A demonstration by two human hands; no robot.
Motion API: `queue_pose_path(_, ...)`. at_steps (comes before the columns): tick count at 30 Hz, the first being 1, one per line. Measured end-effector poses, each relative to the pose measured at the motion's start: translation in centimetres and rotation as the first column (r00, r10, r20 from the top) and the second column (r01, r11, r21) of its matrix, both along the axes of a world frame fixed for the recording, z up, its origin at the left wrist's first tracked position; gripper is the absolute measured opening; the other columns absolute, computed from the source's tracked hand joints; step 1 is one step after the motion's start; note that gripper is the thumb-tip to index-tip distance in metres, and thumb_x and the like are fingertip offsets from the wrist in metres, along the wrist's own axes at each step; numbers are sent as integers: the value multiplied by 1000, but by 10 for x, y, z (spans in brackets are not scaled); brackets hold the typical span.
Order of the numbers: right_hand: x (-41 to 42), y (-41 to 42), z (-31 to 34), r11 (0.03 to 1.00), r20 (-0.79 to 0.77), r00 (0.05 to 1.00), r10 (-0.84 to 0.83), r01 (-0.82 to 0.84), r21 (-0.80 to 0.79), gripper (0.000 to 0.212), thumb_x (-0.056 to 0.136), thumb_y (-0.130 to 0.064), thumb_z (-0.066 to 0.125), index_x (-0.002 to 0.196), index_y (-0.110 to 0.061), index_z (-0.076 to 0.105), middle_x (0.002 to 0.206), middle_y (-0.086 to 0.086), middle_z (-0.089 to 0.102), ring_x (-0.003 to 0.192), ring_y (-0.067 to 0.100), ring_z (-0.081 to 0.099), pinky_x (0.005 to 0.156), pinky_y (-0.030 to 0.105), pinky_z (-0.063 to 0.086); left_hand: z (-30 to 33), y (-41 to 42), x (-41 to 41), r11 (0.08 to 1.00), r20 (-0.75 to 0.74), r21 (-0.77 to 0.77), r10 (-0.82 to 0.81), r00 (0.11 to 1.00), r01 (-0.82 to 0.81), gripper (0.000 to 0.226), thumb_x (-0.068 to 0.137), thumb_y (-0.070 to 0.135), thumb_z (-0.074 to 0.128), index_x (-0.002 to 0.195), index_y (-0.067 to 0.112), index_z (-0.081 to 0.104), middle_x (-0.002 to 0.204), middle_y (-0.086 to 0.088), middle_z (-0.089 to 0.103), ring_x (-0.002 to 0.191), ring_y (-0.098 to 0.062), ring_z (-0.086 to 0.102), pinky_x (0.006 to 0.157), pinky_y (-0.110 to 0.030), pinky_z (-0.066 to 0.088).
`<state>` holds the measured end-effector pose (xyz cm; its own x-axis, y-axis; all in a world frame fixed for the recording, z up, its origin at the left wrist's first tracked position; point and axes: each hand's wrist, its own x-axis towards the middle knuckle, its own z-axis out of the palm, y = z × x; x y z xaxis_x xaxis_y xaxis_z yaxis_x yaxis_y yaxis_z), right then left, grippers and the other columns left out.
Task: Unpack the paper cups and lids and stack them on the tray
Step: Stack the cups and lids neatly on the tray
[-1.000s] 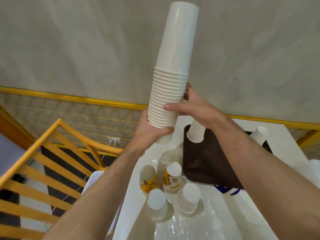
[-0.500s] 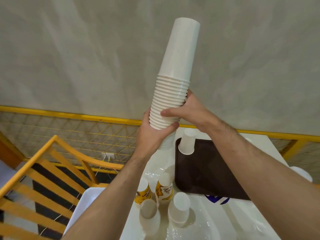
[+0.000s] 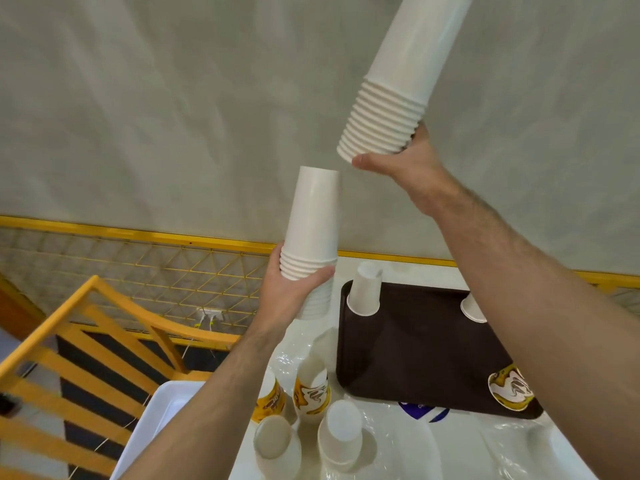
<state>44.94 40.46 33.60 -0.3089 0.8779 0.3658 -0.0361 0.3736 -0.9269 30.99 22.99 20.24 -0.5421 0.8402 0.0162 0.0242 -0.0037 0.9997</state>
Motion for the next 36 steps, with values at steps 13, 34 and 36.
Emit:
queue_pose_path(13,26,37,-204,963,366,912,-187,245,-117,107,49,-17,98,136,-23,37,118,-11,58,107,15,58,85,32,51,-17,24,-3,1000,43,10,7,999,-7,82,58,38,87,130,38,48,114,17,66,97,1,65,74,-22,54)
queue_pose_path(34,39,25,-256,826,810,579,-92,498,-262,102,75,-16,86,156,-18,24,157,15,31,144,38,29,115,55,32,-32,23,1,1000,5,-20,-10,1000,10,92,61,40,89,138,44,39,122,17,59,106,-1,59,79,-23,50)
queue_pose_path(36,45,16,-218,846,644,670,-369,530,-67,75,83,-9,74,148,-20,39,149,9,40,137,30,37,112,47,36,-28,25,4,1000,4,-8,-11,1000,11,85,65,36,89,133,47,40,120,19,59,105,2,59,79,-22,49)
